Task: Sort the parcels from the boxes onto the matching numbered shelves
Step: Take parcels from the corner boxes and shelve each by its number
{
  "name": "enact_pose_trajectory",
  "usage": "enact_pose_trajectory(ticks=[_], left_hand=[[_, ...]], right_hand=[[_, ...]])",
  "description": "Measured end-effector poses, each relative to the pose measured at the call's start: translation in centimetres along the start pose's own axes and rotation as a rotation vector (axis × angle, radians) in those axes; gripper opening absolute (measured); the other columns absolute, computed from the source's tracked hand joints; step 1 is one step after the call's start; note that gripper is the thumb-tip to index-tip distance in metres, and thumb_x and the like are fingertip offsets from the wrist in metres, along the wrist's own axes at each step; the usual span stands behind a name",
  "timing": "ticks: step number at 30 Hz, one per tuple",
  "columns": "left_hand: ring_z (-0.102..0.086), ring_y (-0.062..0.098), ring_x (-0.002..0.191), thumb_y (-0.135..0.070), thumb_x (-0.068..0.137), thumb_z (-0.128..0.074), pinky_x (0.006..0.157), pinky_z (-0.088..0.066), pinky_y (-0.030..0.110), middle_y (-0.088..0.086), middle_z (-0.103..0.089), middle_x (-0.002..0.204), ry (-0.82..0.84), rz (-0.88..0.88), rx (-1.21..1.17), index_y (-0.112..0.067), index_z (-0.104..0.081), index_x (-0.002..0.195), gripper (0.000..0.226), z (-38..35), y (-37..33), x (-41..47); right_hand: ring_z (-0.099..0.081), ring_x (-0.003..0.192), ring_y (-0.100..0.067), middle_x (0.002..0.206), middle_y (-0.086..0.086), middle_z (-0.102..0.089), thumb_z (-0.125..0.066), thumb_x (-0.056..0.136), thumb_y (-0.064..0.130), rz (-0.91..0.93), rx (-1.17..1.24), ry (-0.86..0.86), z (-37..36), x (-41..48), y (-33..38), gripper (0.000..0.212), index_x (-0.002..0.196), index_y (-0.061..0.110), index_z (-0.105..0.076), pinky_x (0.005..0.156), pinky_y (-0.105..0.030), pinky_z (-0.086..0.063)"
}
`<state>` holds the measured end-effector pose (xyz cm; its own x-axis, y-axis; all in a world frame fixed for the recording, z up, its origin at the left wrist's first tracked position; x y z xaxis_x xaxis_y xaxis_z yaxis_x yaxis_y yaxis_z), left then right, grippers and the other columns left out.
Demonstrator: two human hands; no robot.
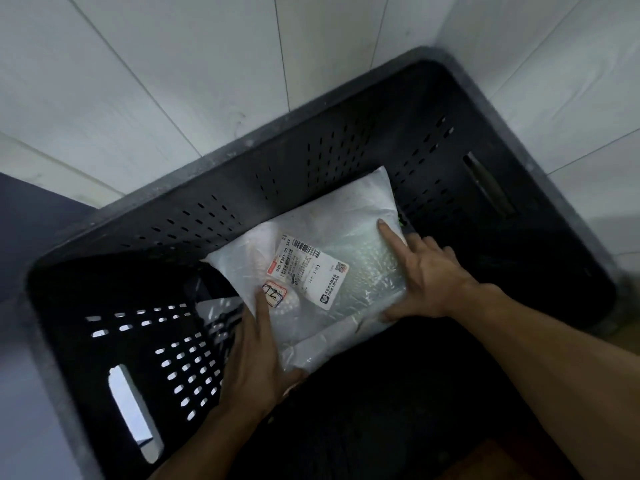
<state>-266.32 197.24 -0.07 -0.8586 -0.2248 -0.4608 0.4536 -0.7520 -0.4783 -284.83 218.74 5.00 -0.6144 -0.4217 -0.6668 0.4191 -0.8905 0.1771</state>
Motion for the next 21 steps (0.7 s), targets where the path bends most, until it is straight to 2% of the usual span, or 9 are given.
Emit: enact_pose_trajectory(ticks=[5, 10, 15, 19, 21], left_hand=[[-0.01, 0.024, 0.152, -0.048, 0.065, -0.089, 0.116, -0.026, 0.034, 0.007, 0.005, 0.166, 0.005, 0.007, -0.079, -0.022, 0.029, 0.151, 0.148, 2.8, -2.0, -1.6], [-0.008, 0.02, 0.152, -0.051, 0.063, -0.089, 0.114, -0.031, 0.035, 0.0, 0.012, 0.166, 0.007, 0.013, -0.128, -0.03, 0.034, 0.147, 0.15, 5.7, -3.5, -3.8], [-0.019, 0.021, 0.15, -0.053, 0.06, -0.09, 0.104, -0.044, 0.038, -0.001, 0.007, 0.165, 0.001, 0.007, -0.105, -0.029, 0.031, 0.149, 0.152, 9.4, -5.9, -6.2], [-0.01, 0.021, 0.153, -0.054, 0.061, -0.089, 0.108, -0.039, 0.035, 0.001, 0.013, 0.166, -0.024, -0.024, -0.053, -0.028, 0.031, 0.149, 0.152, 12.7, -7.6, -8.4], [-0.017, 0.022, 0.151, -0.055, 0.06, -0.089, 0.107, -0.04, 0.032, 0.001, 0.011, 0.166, -0.041, -0.048, -0.05, -0.027, 0.03, 0.15, 0.152, 14.4, -8.6, -9.6]], right_hand=[[-0.034, 0.133, -0.024, 0.146, -0.002, -0.032, -0.081, 0.061, 0.068, -0.03, 0.002, -0.059, 2.6, -3.2, 0.0, 0.146, 0.157, 0.021, 0.018, 0.11, -0.045, -0.03], [-0.031, 0.136, -0.021, 0.15, 0.0, -0.029, -0.08, 0.061, 0.07, -0.062, 0.018, -0.07, 4.6, -6.4, 0.3, 0.146, 0.158, 0.017, 0.016, 0.113, -0.043, -0.026], [-0.031, 0.135, -0.018, 0.151, 0.002, -0.028, -0.079, 0.064, 0.069, -0.082, 0.042, -0.121, 7.0, -10.5, 1.0, 0.142, 0.158, 0.015, 0.013, 0.111, -0.04, -0.026], [-0.032, 0.133, -0.017, 0.15, 0.004, -0.028, -0.077, 0.065, 0.07, -0.096, 0.059, -0.177, 9.4, -14.2, 1.4, 0.139, 0.158, 0.016, 0.012, 0.111, -0.039, -0.027], [-0.031, 0.135, -0.017, 0.152, 0.004, -0.026, -0.076, 0.066, 0.07, -0.099, 0.071, -0.207, 10.8, -16.1, 1.8, 0.138, 0.158, 0.017, 0.013, 0.111, -0.038, -0.026]])
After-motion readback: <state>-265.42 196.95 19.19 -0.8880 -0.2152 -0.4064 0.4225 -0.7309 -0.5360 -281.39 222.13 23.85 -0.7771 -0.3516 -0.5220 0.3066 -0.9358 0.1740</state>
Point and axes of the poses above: each hand's wrist, its own x-axis towards the middle knuckle, its own z-axis out of the back of the hand, y = z × x, the point moved 5 cm from there along x, towards the middle knuckle
